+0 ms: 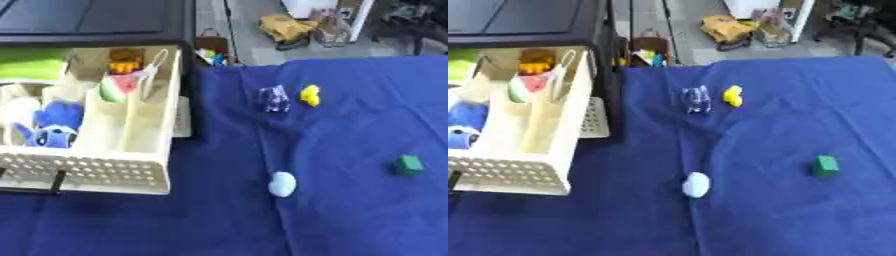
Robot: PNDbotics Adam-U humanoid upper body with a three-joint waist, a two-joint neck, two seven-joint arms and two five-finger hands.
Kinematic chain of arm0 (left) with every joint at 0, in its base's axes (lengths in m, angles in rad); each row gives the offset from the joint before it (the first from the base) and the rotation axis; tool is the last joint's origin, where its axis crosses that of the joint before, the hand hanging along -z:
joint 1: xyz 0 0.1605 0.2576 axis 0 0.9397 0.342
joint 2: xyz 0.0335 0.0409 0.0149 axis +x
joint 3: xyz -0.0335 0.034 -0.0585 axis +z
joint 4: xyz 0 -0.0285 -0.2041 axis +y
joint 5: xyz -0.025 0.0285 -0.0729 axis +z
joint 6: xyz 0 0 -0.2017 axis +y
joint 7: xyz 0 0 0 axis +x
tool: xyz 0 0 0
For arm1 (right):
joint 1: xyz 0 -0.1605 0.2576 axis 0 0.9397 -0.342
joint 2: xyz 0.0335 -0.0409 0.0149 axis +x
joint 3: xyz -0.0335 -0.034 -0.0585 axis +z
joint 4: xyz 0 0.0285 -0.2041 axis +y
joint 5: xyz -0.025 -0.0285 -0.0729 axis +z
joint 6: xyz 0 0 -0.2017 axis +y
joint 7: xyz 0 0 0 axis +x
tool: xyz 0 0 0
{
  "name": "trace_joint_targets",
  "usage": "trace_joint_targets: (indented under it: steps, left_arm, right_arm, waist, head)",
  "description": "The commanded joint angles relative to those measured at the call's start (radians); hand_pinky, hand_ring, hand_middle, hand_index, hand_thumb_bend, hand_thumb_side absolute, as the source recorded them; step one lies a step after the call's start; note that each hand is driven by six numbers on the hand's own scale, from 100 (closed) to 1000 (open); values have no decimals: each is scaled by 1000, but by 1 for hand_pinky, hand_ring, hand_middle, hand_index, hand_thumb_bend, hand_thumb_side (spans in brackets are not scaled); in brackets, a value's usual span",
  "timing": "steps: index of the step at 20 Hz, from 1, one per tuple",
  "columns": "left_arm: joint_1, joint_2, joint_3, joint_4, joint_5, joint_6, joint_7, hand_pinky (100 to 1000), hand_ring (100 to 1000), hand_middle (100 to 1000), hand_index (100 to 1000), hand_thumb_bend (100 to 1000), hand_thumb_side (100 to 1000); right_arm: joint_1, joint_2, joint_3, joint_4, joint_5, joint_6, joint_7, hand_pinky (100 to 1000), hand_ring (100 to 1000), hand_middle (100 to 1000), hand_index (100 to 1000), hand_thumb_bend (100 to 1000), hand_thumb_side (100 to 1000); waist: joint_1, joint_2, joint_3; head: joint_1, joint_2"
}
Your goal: Pick up objects from table and place into drawer.
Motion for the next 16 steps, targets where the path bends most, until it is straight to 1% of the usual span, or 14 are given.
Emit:
trace_joint_targets:
  steps: [1,4,6,10,14,16]
  left_arm:
    - [-8,10,-3,-12,3,2,-2,485,558,603,757,329,1000]
    - [-7,12,-5,-12,6,4,-5,485,559,603,757,330,1000]
    - [-6,13,-7,-12,8,5,-7,485,559,603,758,330,1000]
    - [-4,15,-10,-12,12,7,-12,485,559,603,757,329,1000]
    - [-3,18,-13,-12,15,9,-17,485,559,603,758,330,1000]
    - [-3,18,-14,-12,17,9,-19,486,559,603,758,330,1000]
  right_arm:
    - [-24,-91,34,-15,-20,29,45,811,816,654,850,245,1000]
    - [-35,-150,84,8,-41,59,88,819,831,681,862,283,1000]
    - [-49,-188,117,47,-57,57,116,824,836,690,869,302,1000]
    - [-71,-261,183,138,-104,38,174,835,846,711,888,355,1000]
    - [-72,-324,252,232,-152,3,232,844,858,748,909,380,1000]
    - [-72,-350,282,280,-163,-20,261,846,863,762,918,408,1000]
  waist:
    - [-3,-29,-2]
    - [-5,-36,-3]
    - [-5,-40,-4]
    - [-6,-46,-7]
    - [-8,-50,-8]
    - [-8,-52,-8]
  head:
    - [-11,20]
    - [-16,28]
    - [-18,32]
    - [-21,37]
    - [-26,46]
    - [-35,47]
